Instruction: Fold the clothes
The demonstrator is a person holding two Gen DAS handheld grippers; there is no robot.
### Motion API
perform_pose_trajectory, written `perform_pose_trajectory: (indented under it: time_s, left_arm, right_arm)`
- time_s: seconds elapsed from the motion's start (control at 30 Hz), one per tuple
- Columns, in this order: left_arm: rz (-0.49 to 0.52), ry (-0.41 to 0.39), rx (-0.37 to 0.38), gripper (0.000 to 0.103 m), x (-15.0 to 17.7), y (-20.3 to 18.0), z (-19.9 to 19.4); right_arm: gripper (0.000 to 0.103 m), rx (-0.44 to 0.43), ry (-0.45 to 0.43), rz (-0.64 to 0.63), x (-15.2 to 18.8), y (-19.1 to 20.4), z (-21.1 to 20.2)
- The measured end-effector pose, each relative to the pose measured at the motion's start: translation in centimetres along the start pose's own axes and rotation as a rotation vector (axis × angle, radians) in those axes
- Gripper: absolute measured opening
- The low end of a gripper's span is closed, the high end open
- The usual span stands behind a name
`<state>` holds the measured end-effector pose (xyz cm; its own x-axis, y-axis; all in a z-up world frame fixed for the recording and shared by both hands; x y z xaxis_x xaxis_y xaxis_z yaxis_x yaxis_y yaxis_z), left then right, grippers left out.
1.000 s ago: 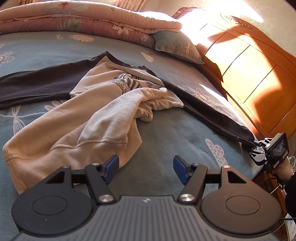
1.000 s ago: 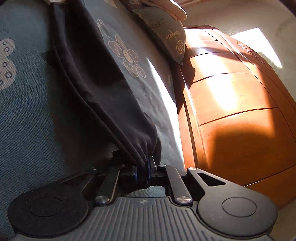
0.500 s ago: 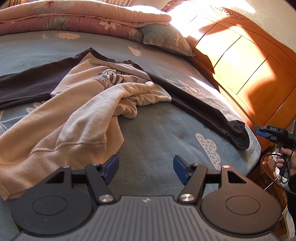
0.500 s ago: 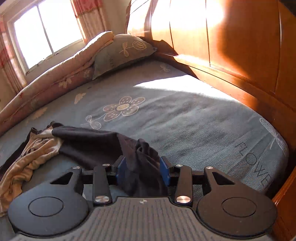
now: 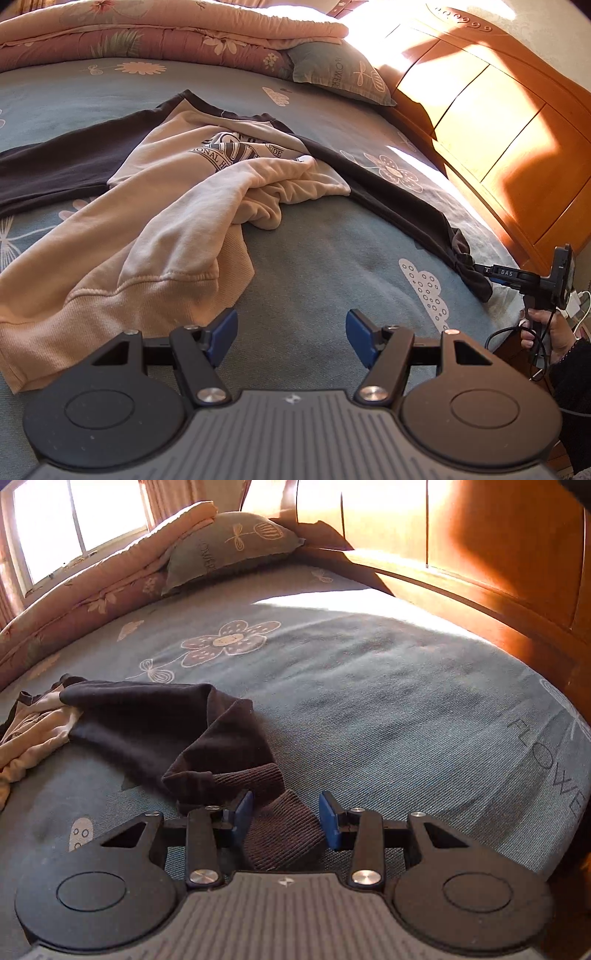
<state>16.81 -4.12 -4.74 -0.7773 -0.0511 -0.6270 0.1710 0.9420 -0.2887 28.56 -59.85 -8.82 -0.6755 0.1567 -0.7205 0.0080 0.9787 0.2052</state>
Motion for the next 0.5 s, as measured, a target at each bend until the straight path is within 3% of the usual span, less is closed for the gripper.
perform_pose_trajectory:
  time_s: [0.1,0.23,0.3,0.37,0.4,0.43,0.5]
  left_arm:
    - [0.002,0.007,0.004,0.065,0.0,-0.2,0.3]
    - [0.014,0.014,0.016,0.065,0.1,-0.8,0.7]
    - [0.020,0.018,0.020,0.065,0.1,-1.0,0.9]
    - [0.024,0.019,0.018,0.065,0.0,-1.2,1.0]
    - [0.025,0.018,0.017,0.065,0.0,-1.2,0.9]
    - [0.026,0.017,0.017,0.065,0.0,-1.2,0.9]
    - [0.027,0.015,0.015,0.065,-0.1,-1.2,0.8]
  right_arm:
    - [0.063,-0.001,-0.016,0.038,0.5,-1.0,-0.6]
    - [0.065,-0.077,-0.028,0.154,1.3,-2.5,-0.9]
    - [0.064,-0.125,-0.015,0.149,1.5,-1.9,-0.8]
    - [0.054,-0.157,-0.002,0.112,1.7,-0.8,-0.9]
    - [0.030,-0.155,-0.004,0.087,1.8,-0.3,-1.0]
    - [0.023,-0.144,-0.017,0.083,1.5,-0.2,-1.2]
    - [0.020,-0.112,-0.058,0.097,0.8,-0.4,-1.8]
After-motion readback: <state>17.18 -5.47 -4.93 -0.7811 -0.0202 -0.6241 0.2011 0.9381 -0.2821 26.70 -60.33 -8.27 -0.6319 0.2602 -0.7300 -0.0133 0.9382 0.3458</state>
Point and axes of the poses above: each gripper's, at about its wrist camera, not at the fingertips, and z roughly the way its jaws point, y to its left, x to its underside, the point moved 2 cm from there along z, roughly the way its jaws point, and after that the axes turned 5 degrees about -x, right-handed, at the moved point
